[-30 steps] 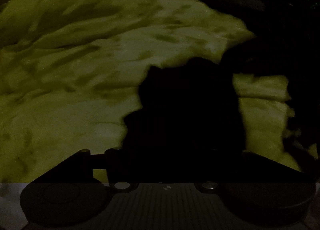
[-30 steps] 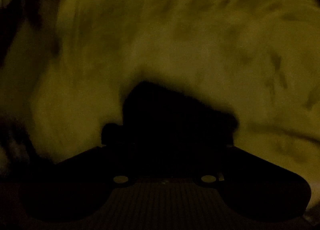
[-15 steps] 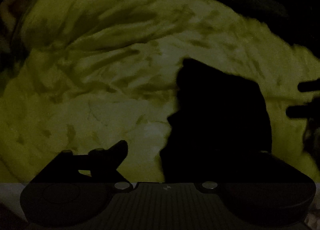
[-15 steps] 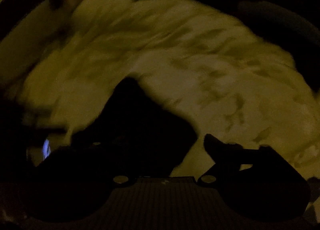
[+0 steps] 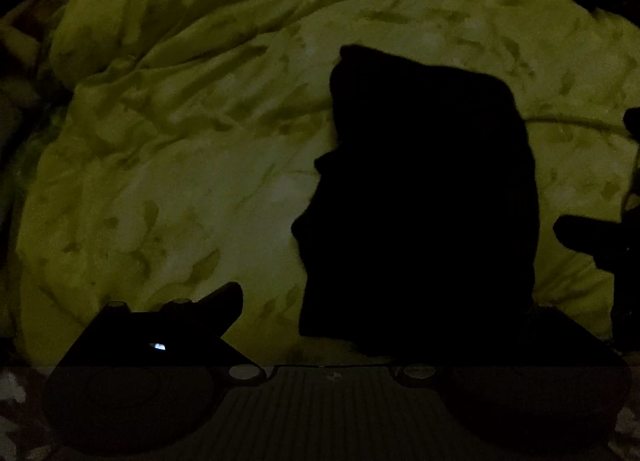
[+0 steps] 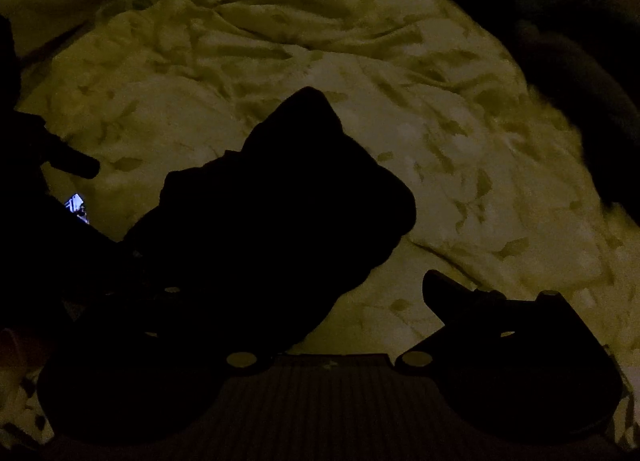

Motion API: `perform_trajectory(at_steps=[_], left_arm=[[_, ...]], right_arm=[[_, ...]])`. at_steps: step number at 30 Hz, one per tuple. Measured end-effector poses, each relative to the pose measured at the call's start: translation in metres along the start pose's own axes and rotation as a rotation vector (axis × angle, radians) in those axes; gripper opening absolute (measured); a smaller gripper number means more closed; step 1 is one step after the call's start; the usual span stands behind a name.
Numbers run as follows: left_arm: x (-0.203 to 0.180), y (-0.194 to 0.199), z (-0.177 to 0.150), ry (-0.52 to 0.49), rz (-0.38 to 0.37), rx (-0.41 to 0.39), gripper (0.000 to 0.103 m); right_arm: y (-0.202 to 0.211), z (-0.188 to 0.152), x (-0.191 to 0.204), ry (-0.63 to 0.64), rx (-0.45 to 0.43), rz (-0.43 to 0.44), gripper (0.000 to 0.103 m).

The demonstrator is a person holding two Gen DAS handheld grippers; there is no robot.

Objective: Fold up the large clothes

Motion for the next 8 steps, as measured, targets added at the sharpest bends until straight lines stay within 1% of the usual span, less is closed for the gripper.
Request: perform_trajectory(at_steps=[3,6,8], left_arm=[[-0.0007,0.0024,-0.0031,0.009,-0.003,-0.008,0.103],[-0.0040,0.0055,-0.0051,0.013,-0.027,-0.037,0.103],[-0.0065,0.0066,-0.0055,0.009,-0.026,-0.036,0.103]], right_arm=[[-0.0028,-0.0010,-0.0025,-0.008,0.005,-0.004,0.100],[-0.0041,-0.0034,-0.0031,-0.015,0.012,-0.010,0.100],[-0.0056,-0.0047,-0.0036,-0.019,0.021,-0.019,0.100]])
Point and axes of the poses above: each gripper's, at about its wrist camera, not at the fingertips, and y roughly against the way its jaws point, x to its left, z to its top, the point moved 8 cm from there along -y, roughly the way its jaws point, and after that the axes turned 15 degrees about -y, right-handed, at the moved point
